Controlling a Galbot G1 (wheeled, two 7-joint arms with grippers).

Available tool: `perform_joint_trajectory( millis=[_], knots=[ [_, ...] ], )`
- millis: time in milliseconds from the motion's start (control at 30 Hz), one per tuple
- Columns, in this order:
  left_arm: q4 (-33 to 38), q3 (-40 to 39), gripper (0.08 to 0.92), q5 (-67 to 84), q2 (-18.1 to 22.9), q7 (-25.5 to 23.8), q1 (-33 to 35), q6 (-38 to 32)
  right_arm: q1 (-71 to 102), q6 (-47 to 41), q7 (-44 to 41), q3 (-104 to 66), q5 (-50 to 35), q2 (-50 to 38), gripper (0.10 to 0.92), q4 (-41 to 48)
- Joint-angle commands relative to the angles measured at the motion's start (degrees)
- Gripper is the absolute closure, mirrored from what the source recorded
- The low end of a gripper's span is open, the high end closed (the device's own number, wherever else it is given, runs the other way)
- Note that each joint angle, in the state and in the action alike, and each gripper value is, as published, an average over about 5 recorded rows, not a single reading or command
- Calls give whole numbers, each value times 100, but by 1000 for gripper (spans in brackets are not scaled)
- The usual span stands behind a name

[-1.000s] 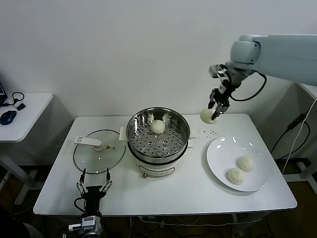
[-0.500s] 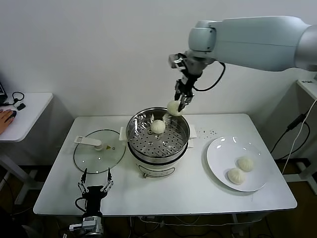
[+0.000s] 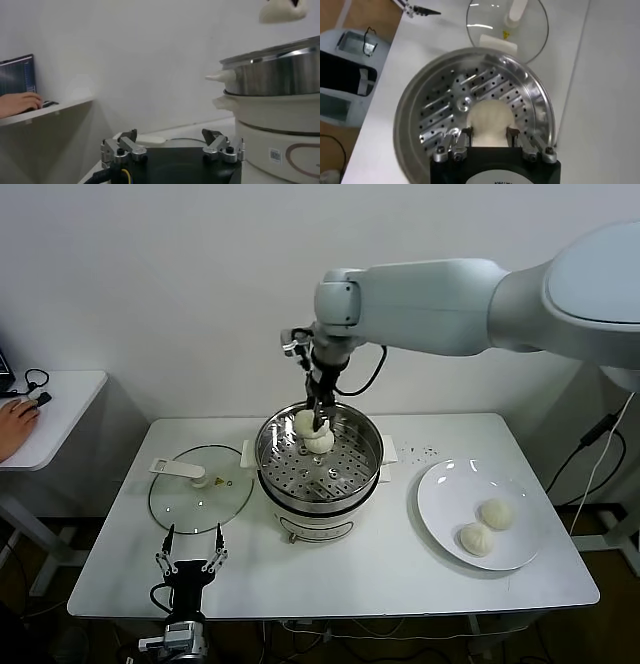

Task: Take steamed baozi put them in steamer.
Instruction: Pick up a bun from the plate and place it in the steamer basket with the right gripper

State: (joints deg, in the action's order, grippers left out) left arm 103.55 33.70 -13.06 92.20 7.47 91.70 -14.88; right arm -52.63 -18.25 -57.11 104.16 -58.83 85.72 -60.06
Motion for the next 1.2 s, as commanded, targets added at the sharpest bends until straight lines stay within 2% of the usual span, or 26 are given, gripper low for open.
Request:
perform_joint_trajectory(
  millis=[33,533,633,967,1200],
  knots=[
    [28,5,177,10,280,-15,13,9,436,-307,268,-64,-95,487,541,273],
    [-45,28,177,18,280,-43,-18,17,908,-383,315,-83,185,695,539,563],
    [-60,29,177,14,280,-49,-29,22,987,-385,349,-111,283,705,498,618],
    [-71,57,177,12,280,-53,-32,8,1061,-371,382,-277,367,696,232,780],
    [-16,64,177,4,280,-53,0,12,530,-134,-20,-147,211,330,203,436]
  ],
)
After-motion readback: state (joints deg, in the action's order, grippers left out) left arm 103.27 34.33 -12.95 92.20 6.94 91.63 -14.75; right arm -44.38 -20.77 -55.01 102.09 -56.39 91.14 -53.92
